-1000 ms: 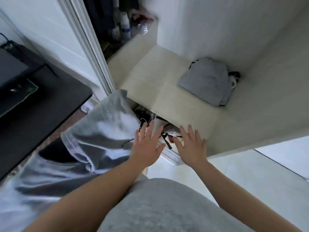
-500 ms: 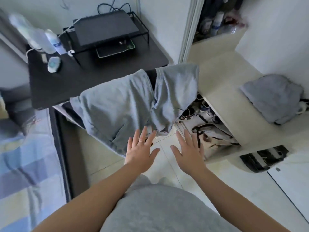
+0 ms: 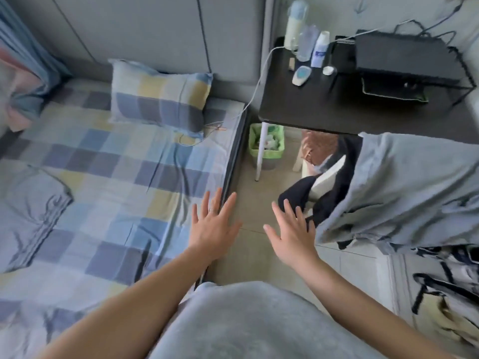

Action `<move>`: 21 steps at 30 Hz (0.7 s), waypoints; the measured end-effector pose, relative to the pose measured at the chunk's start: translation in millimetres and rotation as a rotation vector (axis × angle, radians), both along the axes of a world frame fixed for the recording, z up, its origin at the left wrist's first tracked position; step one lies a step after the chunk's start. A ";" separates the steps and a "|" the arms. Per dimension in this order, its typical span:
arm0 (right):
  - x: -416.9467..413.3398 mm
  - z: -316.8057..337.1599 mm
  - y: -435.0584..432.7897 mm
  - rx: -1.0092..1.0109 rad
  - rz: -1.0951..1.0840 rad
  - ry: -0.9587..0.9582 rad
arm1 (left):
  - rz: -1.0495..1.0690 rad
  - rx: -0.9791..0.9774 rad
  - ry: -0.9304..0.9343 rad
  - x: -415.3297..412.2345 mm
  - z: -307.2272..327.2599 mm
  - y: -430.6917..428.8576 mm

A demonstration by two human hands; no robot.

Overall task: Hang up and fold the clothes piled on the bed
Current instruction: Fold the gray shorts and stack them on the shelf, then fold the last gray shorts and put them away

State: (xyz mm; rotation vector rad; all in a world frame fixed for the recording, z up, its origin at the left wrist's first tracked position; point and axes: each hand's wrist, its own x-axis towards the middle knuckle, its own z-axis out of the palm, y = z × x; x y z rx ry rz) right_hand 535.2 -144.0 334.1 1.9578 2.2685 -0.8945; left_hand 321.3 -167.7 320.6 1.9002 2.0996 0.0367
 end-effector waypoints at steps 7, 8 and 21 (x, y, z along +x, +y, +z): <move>-149.6 -3.0 9.2 -0.034 0.282 -0.035 | 0.305 -0.014 -0.057 -144.6 -2.5 -42.8; -163.2 -2.8 12.9 -0.032 0.312 -0.044 | 0.345 -0.021 -0.066 -158.9 -4.8 -46.0; -265.2 -18.1 147.2 -0.056 0.557 -0.058 | 0.609 -0.154 -0.097 -224.8 -33.3 11.2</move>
